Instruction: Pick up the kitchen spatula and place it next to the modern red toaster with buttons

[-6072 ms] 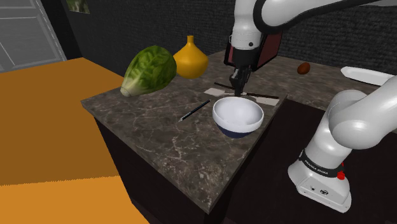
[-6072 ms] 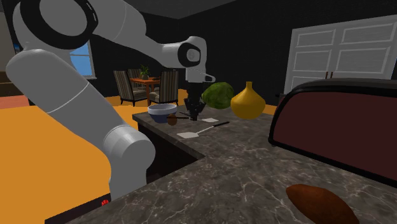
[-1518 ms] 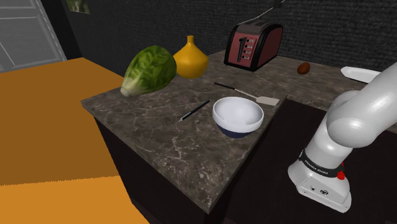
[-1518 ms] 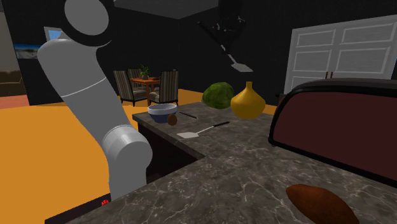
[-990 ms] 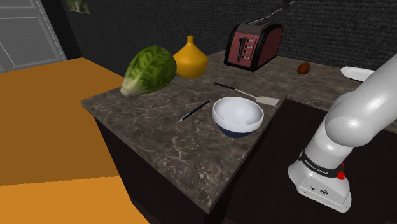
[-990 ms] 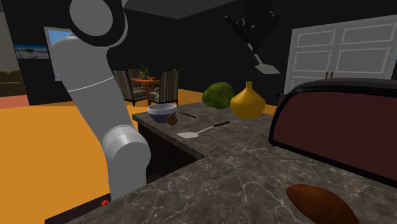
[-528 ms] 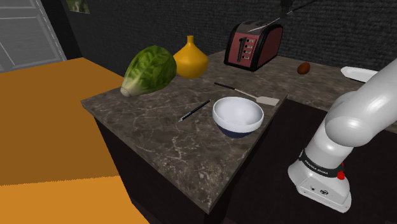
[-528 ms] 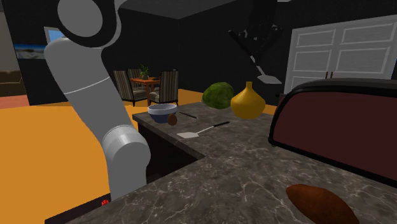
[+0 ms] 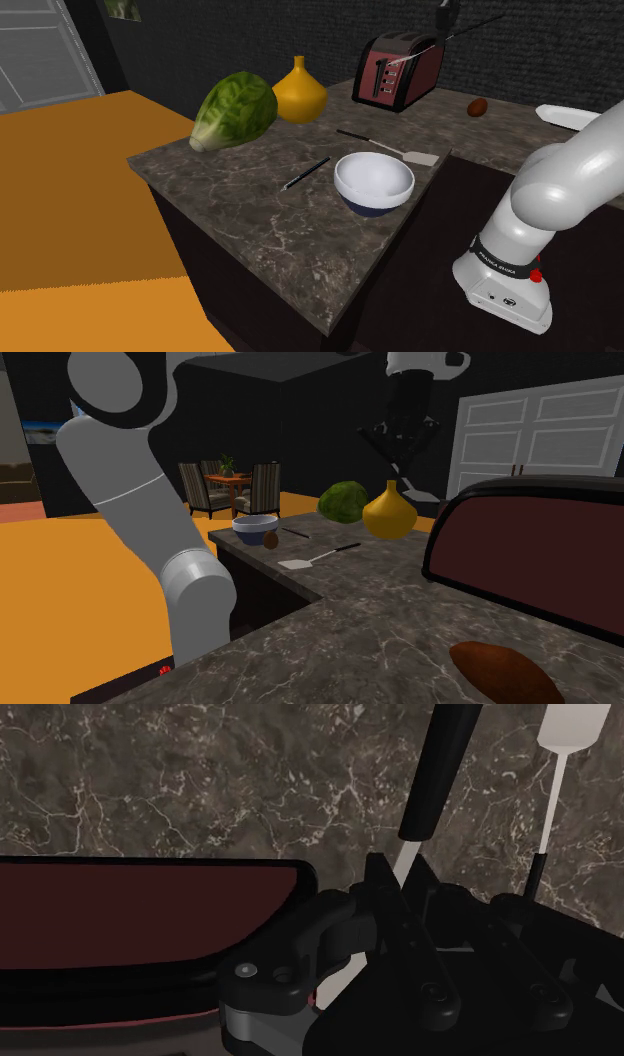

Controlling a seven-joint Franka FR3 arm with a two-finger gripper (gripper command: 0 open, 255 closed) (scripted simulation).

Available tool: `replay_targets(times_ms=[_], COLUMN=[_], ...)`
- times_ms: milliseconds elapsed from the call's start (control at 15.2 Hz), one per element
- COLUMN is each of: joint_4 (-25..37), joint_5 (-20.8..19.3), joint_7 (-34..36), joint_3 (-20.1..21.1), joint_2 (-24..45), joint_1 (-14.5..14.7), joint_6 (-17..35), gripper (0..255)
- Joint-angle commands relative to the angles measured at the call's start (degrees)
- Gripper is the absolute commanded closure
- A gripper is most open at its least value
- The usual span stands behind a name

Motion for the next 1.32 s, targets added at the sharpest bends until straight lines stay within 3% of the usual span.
replay_targets(times_ms=[0,1254], joint_4=[-2.4,-20.8], joint_5=[-0.1,-1.5], joint_7=[0.3,1.8], joint_3=[0.1,-0.7], joint_2=[-0.7,-5.0], joint_1=[-0.1,-0.8], joint_6=[1.7,15.9], gripper=[255,255])
